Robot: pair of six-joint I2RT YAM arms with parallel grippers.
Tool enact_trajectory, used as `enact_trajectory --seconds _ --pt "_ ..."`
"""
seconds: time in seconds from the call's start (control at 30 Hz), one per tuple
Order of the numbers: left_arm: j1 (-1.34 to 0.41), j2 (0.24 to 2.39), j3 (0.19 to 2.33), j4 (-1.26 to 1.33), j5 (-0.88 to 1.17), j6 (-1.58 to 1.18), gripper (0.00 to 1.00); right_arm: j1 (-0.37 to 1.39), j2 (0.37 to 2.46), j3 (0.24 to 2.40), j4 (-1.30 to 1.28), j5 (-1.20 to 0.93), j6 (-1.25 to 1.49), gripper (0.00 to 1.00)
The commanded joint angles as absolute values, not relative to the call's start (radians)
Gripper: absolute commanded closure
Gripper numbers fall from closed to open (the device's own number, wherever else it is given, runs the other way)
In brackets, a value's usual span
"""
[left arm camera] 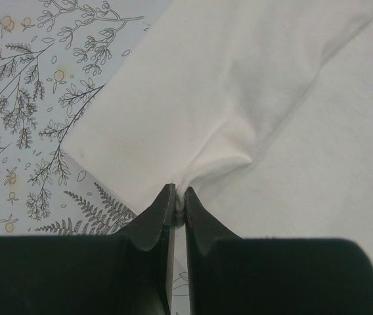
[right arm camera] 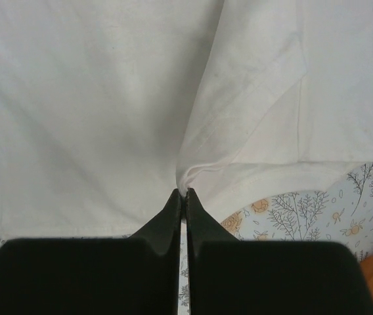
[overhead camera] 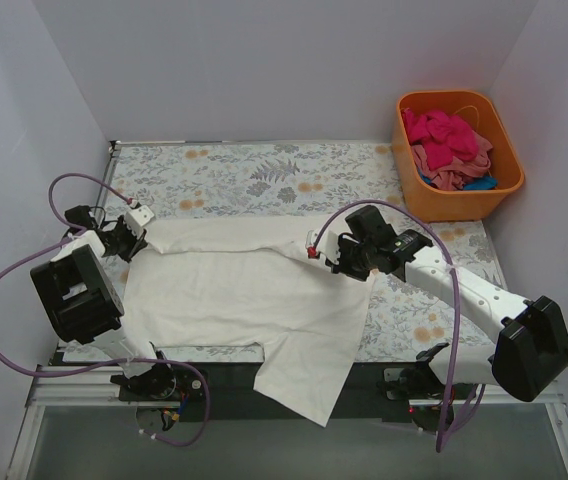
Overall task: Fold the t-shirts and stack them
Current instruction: Fold the tshirt
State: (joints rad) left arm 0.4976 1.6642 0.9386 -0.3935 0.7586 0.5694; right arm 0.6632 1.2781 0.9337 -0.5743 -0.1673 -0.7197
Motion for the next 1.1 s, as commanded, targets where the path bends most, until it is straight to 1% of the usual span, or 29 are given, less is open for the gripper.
enact_trajectory --seconds 0.0,0.2,0.3,0.43,0.5,0.57,0.6,0.63,0.67,0.7,0.73,0.77,0.8,0.87,0.9,0.93,0.97,1.0,1.03,1.07 --pt "0.503 1.632 0.971 -0.417 0.776 0.569 1.0 0.667 1.272 0.946 -0.561 -0.158 -0.741 0.99" --pt "0.514 1.628 1.042 -0.498 0.805 0.557 1.0 0.651 1.239 0.977 -0.563 -0.112 -0.785 0.99" --pt "0.515 1.621 1.028 -0.509 0.793 0.592 1.0 0.637 1.232 0.982 -0.563 -0.11 -0.813 0.99" --pt "0.517 1.634 1.009 -0.508 0.772 0.617 1.0 0.64 1.221 0.959 -0.58 -0.159 -0.836 0.99" --pt "0.517 1.641 1.006 -0.506 0.759 0.623 0.94 0.65 1.224 0.96 -0.63 -0.187 -0.841 0.99" --pt "0.529 1.643 1.017 -0.555 0.776 0.67 0.85 0.664 1.217 0.962 -0.676 -0.233 -0.854 0.81" --pt "0.537 1.646 1.026 -0.586 0.791 0.701 0.82 0.678 1.207 0.957 -0.716 -0.248 -0.868 0.73" --pt "0.546 1.647 1.038 -0.659 0.807 0.748 0.79 0.686 1.197 0.951 -0.727 -0.271 -0.87 0.57" --pt "0.563 1.652 1.081 -0.705 0.822 0.777 0.77 0.693 1.183 0.945 -0.739 -0.282 -0.871 0.52" --pt "0.569 1.661 1.107 -0.759 0.854 0.801 0.68 0.706 1.158 0.94 -0.748 -0.294 -0.868 0.46" --pt "0.572 1.676 1.138 -0.867 0.868 0.848 0.66 0.707 1.151 0.94 -0.758 -0.305 -0.859 0.44" --pt "0.572 1.683 1.181 -0.92 0.882 0.871 0.63 0.706 1.147 0.943 -0.756 -0.301 -0.847 0.44" --pt "0.571 1.681 1.198 -0.964 0.899 0.89 0.57 0.703 1.153 0.957 -0.753 -0.29 -0.835 0.45" --pt "0.539 1.648 1.198 -1.005 0.959 0.841 0.55 0.669 1.207 0.983 -0.749 -0.297 -0.775 0.48" --pt "0.514 1.632 1.19 -0.965 0.98 0.784 0.54 0.593 1.236 1.029 -0.75 -0.323 -0.753 0.5" --pt "0.45 1.599 1.181 -0.95 0.985 0.746 0.54 0.55 1.271 1.054 -0.753 -0.389 -0.697 0.52" --pt "0.408 1.582 1.155 -0.925 0.985 0.647 0.54 0.479 1.351 1.084 -0.755 -0.408 -0.665 0.53" --pt "0.362 1.562 1.14 -0.829 0.986 0.568 0.54 0.453 1.395 1.11 -0.758 -0.423 -0.626 0.55" --pt "0.268 1.546 1.123 -0.771 0.994 0.493 0.54 0.428 1.435 1.162 -0.765 -0.451 -0.603 0.58" --pt "0.22 1.527 1.112 -0.717 0.999 0.327 0.53 0.408 1.506 1.181 -0.765 -0.465 -0.551 0.6"
